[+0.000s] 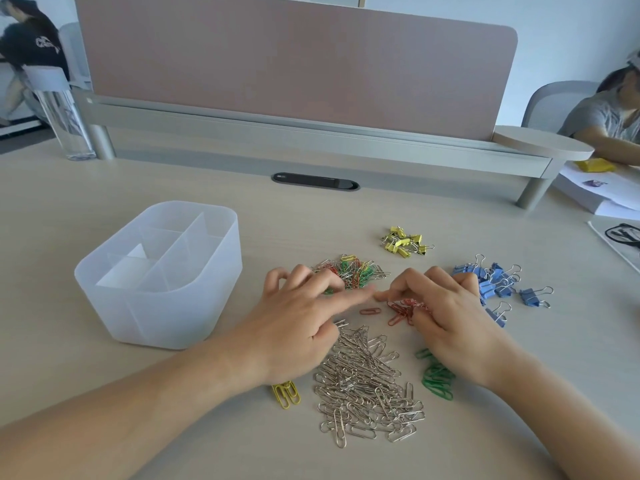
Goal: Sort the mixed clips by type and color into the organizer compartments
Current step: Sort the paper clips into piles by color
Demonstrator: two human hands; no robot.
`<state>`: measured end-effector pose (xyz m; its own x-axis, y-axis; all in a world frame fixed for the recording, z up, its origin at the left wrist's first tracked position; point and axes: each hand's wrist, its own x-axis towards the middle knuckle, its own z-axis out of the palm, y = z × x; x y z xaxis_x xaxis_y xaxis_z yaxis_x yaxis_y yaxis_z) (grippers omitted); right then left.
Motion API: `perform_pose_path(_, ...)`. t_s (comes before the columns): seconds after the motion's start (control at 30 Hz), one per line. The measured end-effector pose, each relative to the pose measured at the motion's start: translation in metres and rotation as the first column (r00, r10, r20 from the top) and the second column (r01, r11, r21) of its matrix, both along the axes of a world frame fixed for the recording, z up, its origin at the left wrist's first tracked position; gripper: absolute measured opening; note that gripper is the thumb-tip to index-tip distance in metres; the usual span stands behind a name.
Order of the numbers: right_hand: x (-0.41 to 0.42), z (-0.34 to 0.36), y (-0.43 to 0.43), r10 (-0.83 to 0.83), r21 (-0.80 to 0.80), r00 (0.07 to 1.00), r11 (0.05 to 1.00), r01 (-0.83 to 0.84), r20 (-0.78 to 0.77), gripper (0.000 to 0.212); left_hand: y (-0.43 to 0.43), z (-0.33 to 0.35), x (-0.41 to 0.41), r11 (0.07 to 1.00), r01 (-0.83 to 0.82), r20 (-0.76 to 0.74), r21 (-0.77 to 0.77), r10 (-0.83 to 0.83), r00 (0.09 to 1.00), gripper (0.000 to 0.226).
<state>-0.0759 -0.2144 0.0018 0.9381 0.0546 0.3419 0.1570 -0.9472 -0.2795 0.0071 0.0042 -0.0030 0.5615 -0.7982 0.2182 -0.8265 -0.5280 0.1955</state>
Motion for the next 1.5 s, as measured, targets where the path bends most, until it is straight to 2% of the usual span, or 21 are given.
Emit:
perform_pose_path(0.1, -0.001, 0.001, 0.001, 0.003, 0.017, 1.0, 1.0, -0.003, -0.014, 0.039, 0.001, 0.002, 0.002, 0.997, -0.068, 0.02, -0.037, 0.069, 0.997, 0.077)
perform_pose_path(0.2, -0.003, 0.001, 0.004, 0.093, 0.032, 0.995, 0.995, -0.092, -0.046, 0.043, 0.002, -0.001, 0.006, 0.992, -0.115, 0.02, -0.046, 0.116, 0.993, 0.077)
perform_pose_path(0.33, -0.006, 0.003, 0.005, 0.133, 0.074, 0.991, 0.989, -0.132, -0.007, 0.046, 0.001, -0.001, 0.007, 0.995, -0.101, 0.039, -0.019, 0.102, 0.994, 0.076)
perform_pose_path(0.43, -0.004, 0.004, 0.005, 0.127, 0.065, 0.991, 0.99, -0.124, -0.04, 0.04, -0.001, -0.002, 0.004, 0.997, -0.078, 0.039, 0.005, 0.078, 0.996, 0.076)
perform_pose_path(0.57, 0.0, 0.002, 0.003, -0.028, 0.062, 0.998, 0.998, 0.025, 0.05, 0.032, 0.001, -0.002, 0.008, 0.993, -0.104, 0.069, -0.053, 0.108, 0.992, 0.069)
perform_pose_path(0.67, 0.0, 0.002, 0.002, -0.162, 0.156, 0.975, 0.978, 0.139, 0.15, 0.037, 0.005, 0.003, 0.011, 0.975, -0.175, 0.114, -0.137, 0.191, 0.975, 0.055)
perform_pose_path(0.73, 0.0, 0.004, 0.007, -0.118, 0.136, 0.986, 0.985, 0.102, 0.115, 0.041, 0.007, 0.006, 0.012, 0.961, -0.222, 0.154, -0.164, 0.247, 0.957, 0.046)
perform_pose_path(0.8, -0.001, 0.003, 0.012, -0.004, 0.048, 1.0, 0.999, 0.003, 0.008, 0.041, 0.008, 0.006, 0.012, 0.956, -0.242, 0.166, -0.166, 0.269, 0.949, 0.042)
perform_pose_path(0.87, 0.0, 0.001, 0.015, 0.074, -0.032, 0.992, 0.996, -0.078, -0.105, 0.039, 0.009, 0.005, 0.012, 0.967, -0.221, 0.18, -0.127, 0.242, 0.953, 0.049)
perform_pose_path(0.97, 0.0, 0.0, 0.014, 0.09, -0.074, 0.978, 0.992, -0.106, -0.189, 0.036, 0.009, 0.001, 0.012, 0.981, -0.192, 0.193, -0.009, 0.191, 0.963, 0.064)
perform_pose_path(1.23, 0.001, -0.004, 0.01, 0.024, -0.05, 0.981, 0.998, -0.034, -0.193, 0.031, 0.007, -0.01, 0.02, 0.972, -0.233, 0.221, -0.021, 0.232, 0.947, 0.065)
perform_pose_path(1.5, -0.001, 0.002, 0.014, 0.083, -0.006, 0.98, 0.996, -0.085, -0.179, 0.039, 0.007, -0.007, 0.018, 0.972, -0.236, 0.188, 0.016, 0.229, 0.955, 0.076)
